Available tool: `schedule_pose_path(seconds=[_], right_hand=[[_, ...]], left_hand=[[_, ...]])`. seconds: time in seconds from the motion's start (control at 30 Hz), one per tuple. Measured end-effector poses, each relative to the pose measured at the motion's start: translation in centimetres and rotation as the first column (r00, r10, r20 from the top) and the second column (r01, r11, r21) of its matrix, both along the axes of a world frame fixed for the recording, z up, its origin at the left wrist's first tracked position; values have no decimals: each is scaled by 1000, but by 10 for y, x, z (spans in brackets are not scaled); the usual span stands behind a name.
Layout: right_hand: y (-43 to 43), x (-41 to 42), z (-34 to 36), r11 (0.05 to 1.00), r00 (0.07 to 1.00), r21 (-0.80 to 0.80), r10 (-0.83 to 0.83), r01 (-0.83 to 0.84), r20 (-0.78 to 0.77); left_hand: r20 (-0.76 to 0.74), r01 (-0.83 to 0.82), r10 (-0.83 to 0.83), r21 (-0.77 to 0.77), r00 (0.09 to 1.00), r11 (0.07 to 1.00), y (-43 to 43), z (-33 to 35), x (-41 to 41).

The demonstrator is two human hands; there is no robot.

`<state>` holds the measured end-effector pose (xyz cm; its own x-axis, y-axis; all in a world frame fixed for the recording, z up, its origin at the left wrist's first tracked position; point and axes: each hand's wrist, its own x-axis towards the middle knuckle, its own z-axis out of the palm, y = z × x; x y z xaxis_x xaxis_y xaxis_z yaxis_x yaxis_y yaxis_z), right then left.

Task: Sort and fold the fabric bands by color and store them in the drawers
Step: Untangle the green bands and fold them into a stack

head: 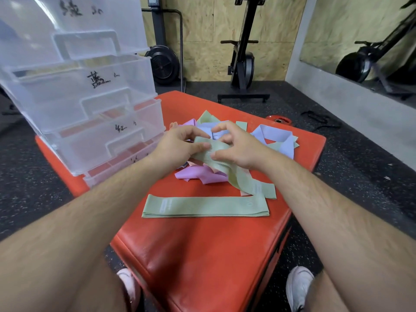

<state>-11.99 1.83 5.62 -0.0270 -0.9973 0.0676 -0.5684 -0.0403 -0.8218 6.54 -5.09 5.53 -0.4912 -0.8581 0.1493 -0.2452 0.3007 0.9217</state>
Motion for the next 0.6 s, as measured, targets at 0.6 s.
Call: schedule_pose_path(seconds=[0.6], right_hand=[[42,-57,10,951,829,290,78,104,-554]], left_hand=[[-19,-164,164,32,986,986,-7,-2,58]])
